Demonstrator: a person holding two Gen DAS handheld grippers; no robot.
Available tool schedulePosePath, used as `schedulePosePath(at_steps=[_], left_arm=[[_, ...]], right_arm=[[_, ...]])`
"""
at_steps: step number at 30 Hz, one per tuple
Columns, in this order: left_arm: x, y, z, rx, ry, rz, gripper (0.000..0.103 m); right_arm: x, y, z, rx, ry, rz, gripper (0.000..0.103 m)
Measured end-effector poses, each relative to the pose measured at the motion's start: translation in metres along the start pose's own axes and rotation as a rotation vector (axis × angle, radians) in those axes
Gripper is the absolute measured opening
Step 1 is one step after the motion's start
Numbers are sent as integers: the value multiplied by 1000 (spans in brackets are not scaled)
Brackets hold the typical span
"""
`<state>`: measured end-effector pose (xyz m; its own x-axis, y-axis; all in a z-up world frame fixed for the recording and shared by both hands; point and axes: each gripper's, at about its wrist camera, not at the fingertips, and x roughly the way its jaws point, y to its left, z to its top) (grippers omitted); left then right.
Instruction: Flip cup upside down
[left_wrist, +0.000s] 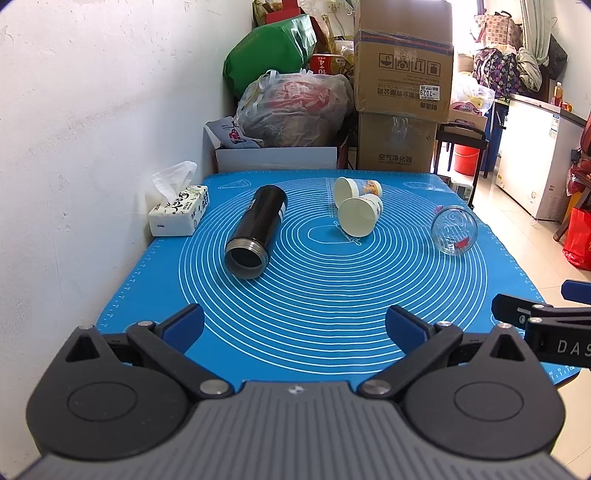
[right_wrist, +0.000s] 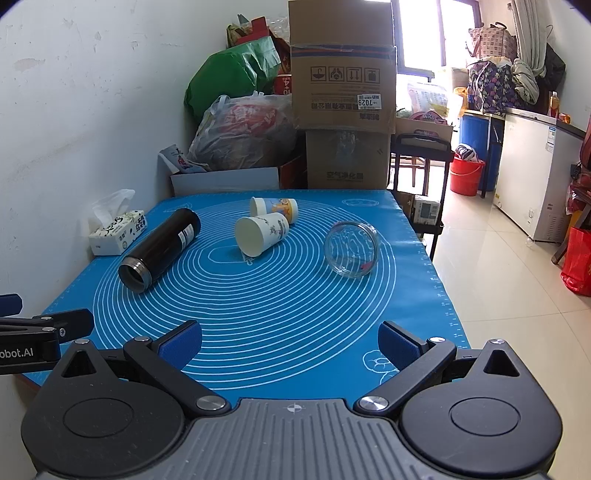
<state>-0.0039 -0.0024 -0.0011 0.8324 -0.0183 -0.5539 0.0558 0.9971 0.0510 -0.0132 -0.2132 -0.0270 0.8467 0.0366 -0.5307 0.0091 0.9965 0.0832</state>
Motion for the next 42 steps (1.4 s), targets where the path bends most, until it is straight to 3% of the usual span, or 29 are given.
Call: schedulePosePath(at_steps=[21,42], left_arm=[[3,0,-2,0,6,4,103],[29,4,4,1,19,28,103]], right_arm=[[2,1,-2,1,4,3,103],[23,-3,6,6,-2,37,103]])
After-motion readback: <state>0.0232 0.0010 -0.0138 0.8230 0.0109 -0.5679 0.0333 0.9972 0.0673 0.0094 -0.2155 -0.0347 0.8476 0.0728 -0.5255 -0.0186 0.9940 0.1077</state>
